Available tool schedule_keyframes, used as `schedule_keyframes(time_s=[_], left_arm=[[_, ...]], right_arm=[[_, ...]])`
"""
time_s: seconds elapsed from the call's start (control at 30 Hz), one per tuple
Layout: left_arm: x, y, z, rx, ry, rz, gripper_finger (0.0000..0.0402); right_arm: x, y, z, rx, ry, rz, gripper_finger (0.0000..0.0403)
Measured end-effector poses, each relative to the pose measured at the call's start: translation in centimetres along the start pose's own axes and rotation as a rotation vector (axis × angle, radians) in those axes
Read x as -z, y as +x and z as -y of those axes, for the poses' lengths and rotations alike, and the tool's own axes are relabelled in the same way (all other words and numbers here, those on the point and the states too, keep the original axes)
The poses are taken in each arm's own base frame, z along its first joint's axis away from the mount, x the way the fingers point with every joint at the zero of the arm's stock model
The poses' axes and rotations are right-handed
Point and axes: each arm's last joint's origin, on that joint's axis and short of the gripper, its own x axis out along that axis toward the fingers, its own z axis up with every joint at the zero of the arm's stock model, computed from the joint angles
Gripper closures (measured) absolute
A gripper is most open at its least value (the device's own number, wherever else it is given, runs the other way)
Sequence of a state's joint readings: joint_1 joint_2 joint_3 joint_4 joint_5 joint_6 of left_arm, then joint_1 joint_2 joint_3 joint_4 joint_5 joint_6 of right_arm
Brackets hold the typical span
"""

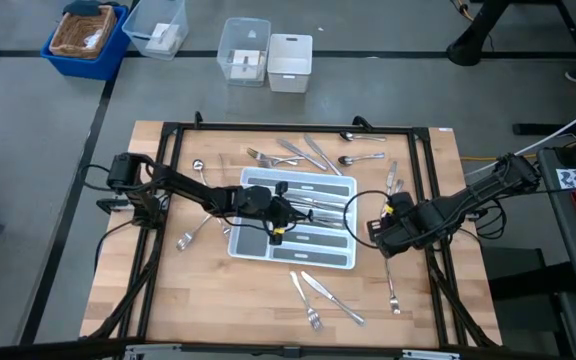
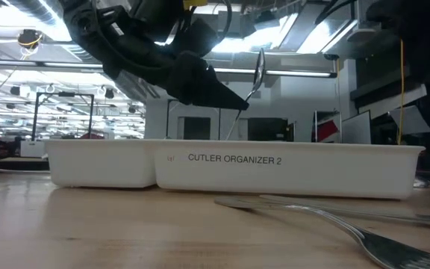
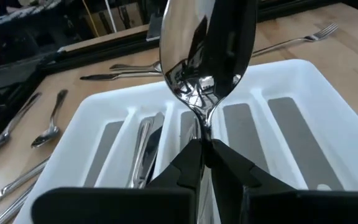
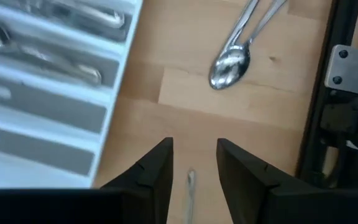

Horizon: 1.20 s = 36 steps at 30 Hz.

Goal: Sort silverware
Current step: Put the spoon into the organizer tray

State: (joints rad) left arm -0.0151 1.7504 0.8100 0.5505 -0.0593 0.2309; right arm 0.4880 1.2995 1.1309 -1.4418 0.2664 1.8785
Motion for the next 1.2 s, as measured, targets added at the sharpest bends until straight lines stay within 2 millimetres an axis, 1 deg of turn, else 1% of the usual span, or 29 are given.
schedule_keyframes(time_s=[0.23, 0.43, 0.63, 0.87, 0.97, 1.03, 1.07, 1.17, 1.2], left_arm=[[0.1, 0.0, 0.0, 0.0, -0.025, -0.014, 0.0382], [0.1, 0.0, 0.0, -0.002, -0.048, -0.017, 0.0382], [0.3, 0.0, -0.2, -0.002, -0.099, -0.049, 0.0381], [0.6, 0.0, -0.4, -0.006, -0.14, -0.068, 0.0381], [1.0, -0.1, -0.3, -0.005, -0.184, -0.1, 0.0362], [2.0, 0.0, -0.1, 0.0, -0.204, -0.16, 0.0338], [2.0, 0.0, -0.1, -0.001, -0.211, -0.162, 0.0325], [1.2, -0.1, -0.3, -0.006, -0.214, -0.13, 0.0292], [1.4, -0.1, -0.2, -0.003, -0.215, -0.147, 0.0285]], right_arm=[[-0.8, 0.2, -0.2, 0.005, 0.077, 0.021, 0.0276], [-2.3, 0.6, -0.5, 0.02, 0.133, 0.044, 0.0276], [-3.5, 0.9, -0.6, 0.035, 0.146, 0.045, 0.0276], [-3.9, 1.1, -0.7, 0.04, 0.146, 0.046, 0.0276], [-3.9, 1.1, -0.7, 0.037, 0.146, 0.045, 0.0276], [-3.9, 1.1, -0.7, 0.037, 0.146, 0.045, 0.0276], [-3.9, 1.1, -0.7, 0.037, 0.146, 0.045, 0.0276], [-3.9, 1.1, -0.7, 0.037, 0.146, 0.045, 0.0276], [-3.9, 1.1, -0.7, 0.037, 0.146, 0.045, 0.0276]])
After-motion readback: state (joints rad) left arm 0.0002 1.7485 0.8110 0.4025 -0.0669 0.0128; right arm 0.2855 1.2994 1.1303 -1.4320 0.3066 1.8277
